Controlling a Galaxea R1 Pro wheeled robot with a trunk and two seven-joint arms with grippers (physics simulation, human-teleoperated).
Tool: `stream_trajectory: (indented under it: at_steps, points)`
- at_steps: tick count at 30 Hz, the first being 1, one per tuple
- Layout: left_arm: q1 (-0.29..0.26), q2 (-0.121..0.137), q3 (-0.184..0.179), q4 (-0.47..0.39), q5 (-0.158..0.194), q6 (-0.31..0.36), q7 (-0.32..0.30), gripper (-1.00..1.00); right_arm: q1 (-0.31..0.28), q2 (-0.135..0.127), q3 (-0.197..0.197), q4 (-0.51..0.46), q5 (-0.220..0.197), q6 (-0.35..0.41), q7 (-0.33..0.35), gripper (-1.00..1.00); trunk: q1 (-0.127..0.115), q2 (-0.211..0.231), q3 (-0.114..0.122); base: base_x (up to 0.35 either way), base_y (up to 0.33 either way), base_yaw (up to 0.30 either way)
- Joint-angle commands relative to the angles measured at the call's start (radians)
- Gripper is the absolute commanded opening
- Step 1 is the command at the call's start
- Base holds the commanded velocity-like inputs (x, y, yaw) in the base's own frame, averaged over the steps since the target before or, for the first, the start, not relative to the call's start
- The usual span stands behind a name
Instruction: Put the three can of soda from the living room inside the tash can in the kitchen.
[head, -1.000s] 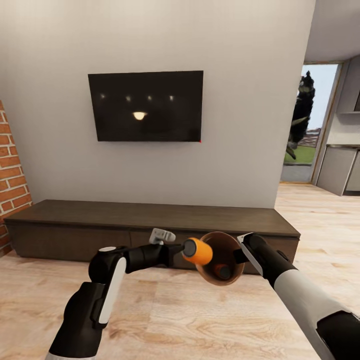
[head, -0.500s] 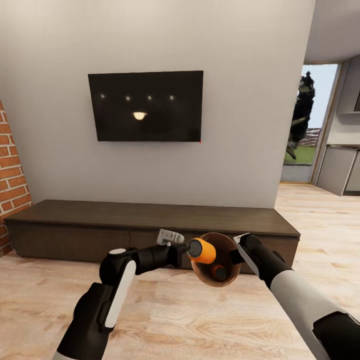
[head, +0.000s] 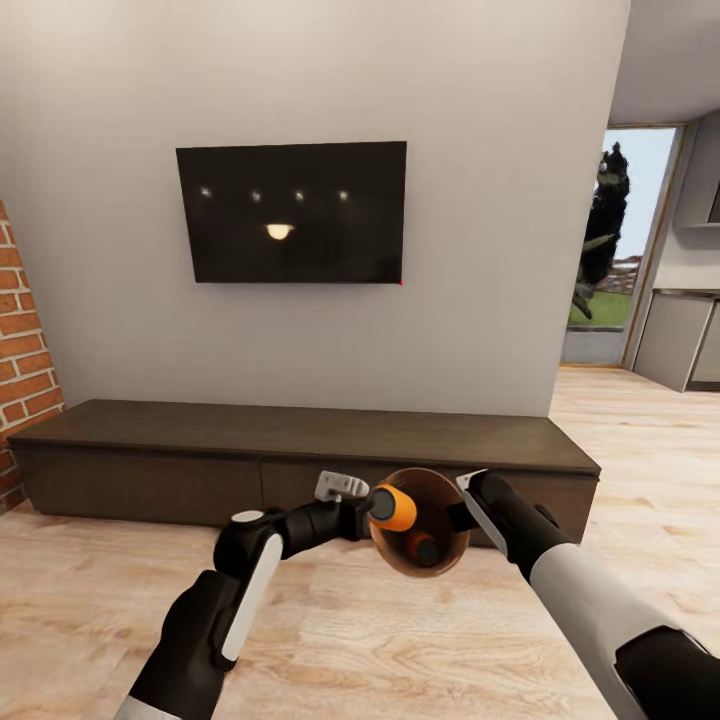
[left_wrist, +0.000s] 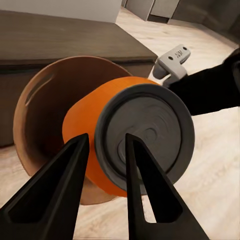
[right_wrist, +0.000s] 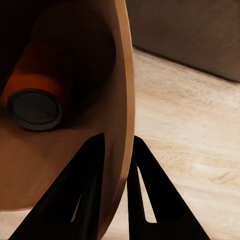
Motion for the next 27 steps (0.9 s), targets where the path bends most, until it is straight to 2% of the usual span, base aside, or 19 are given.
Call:
stream_trajectory:
  at_steps: [1, 7, 13, 15, 19, 21, 27]
  points:
    - [0.000, 0.000, 0.000, 0.006, 0.001, -0.006, 0.002, -1.00, -0.001, 0.002, -0.001, -0.001, 0.002, 0.000, 0.003, -1.00, 0.000, 0.000, 0.000, 0.000, 0.000, 0.000]
    - [0.001, 0.001, -0.004, 0.075, 0.002, -0.044, 0.007, -1.00, 0.001, 0.023, -0.001, -0.002, 0.003, 0.000, 0.003, -1.00, 0.000, 0.000, 0.000, 0.000, 0.000, 0.000]
    - [0.001, 0.001, -0.024, 0.135, 0.001, -0.093, 0.009, -1.00, 0.007, 0.031, -0.001, -0.002, 0.002, 0.000, -0.011, -1.00, 0.000, 0.000, 0.000, 0.000, 0.000, 0.000]
    - [0.001, 0.001, -0.028, 0.160, 0.000, -0.103, 0.009, -1.00, 0.009, 0.045, -0.001, -0.002, 0.002, 0.000, -0.029, -1.00, 0.000, 0.000, 0.000, 0.000, 0.000, 0.000]
    - [0.001, 0.002, -0.032, 0.174, 0.000, -0.107, 0.017, -1.00, 0.014, 0.061, -0.001, -0.002, 0.002, 0.000, -0.055, -1.00, 0.000, 0.000, 0.000, 0.000, 0.000, 0.000]
    - [0.001, 0.003, -0.034, 0.179, 0.000, -0.108, 0.041, -1.00, 0.015, 0.073, -0.001, -0.002, 0.002, 0.000, -0.062, -1.00, 0.000, 0.000, 0.000, 0.000, 0.000, 0.000]
    - [0.001, 0.003, -0.035, 0.185, -0.002, -0.110, 0.058, -1.00, 0.017, 0.085, -0.001, -0.002, 0.002, 0.001, -0.065, -1.00, 0.000, 0.000, 0.000, 0.000, 0.000, 0.000]
